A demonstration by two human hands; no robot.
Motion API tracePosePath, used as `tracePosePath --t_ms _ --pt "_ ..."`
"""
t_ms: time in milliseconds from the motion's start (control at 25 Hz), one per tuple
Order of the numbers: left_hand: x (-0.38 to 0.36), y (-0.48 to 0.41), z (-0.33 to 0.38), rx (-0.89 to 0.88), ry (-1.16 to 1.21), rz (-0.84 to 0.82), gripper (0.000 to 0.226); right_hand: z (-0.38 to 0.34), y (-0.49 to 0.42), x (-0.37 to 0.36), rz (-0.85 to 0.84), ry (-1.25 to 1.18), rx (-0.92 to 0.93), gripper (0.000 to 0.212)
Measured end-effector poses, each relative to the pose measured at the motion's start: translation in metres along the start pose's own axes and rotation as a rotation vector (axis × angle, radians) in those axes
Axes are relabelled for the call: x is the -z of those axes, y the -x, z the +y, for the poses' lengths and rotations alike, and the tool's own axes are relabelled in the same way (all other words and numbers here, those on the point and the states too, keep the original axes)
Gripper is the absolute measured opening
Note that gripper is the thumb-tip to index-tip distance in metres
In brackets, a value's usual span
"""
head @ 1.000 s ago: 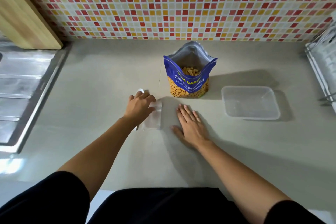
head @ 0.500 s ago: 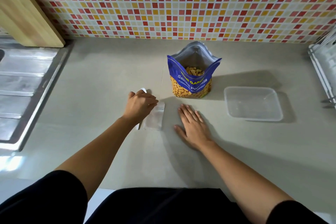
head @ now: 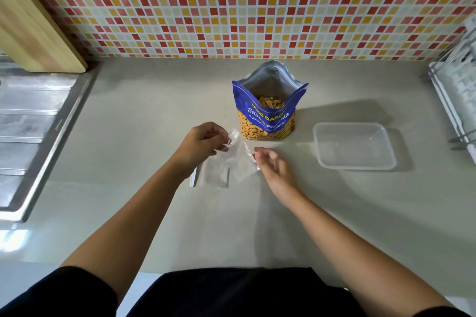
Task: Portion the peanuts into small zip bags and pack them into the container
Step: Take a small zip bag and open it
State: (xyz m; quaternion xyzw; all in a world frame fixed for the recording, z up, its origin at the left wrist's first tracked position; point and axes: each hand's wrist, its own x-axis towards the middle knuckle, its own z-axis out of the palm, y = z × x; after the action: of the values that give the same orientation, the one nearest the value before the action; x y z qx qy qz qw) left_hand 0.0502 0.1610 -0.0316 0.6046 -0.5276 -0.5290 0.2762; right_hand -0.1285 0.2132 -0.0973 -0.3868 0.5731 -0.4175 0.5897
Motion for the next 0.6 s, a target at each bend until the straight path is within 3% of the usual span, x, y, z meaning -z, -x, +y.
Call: tracePosePath --t_ms 120,200,320,480,600 --pt "-0.014 0.007 -0.005 0.045 0.169 0.096 0.011 -0.018 0.009 0.002 -0.002 -0.246 -0.065 0.025" --pt "-0.020 0.012 -0.006 0.048 0.300 0.116 0.011 -0.026 0.014 0.007 0.011 -0.261 -0.068 0.028" --pt "-0.025 0.019 -0.004 0.013 0.360 0.037 0.015 -0.033 0.019 0.019 0.080 -0.203 -0.018 0.034" --pt "-0.025 0.024 -0.001 -0.009 0.343 -0.106 0.033 -0.046 0.022 0.029 0.104 -0.204 0.001 0.023" --pt "-0.025 0.029 0.002 -0.043 0.276 -0.166 0.024 -0.052 0.024 0.032 0.110 -0.351 -0.050 0.015"
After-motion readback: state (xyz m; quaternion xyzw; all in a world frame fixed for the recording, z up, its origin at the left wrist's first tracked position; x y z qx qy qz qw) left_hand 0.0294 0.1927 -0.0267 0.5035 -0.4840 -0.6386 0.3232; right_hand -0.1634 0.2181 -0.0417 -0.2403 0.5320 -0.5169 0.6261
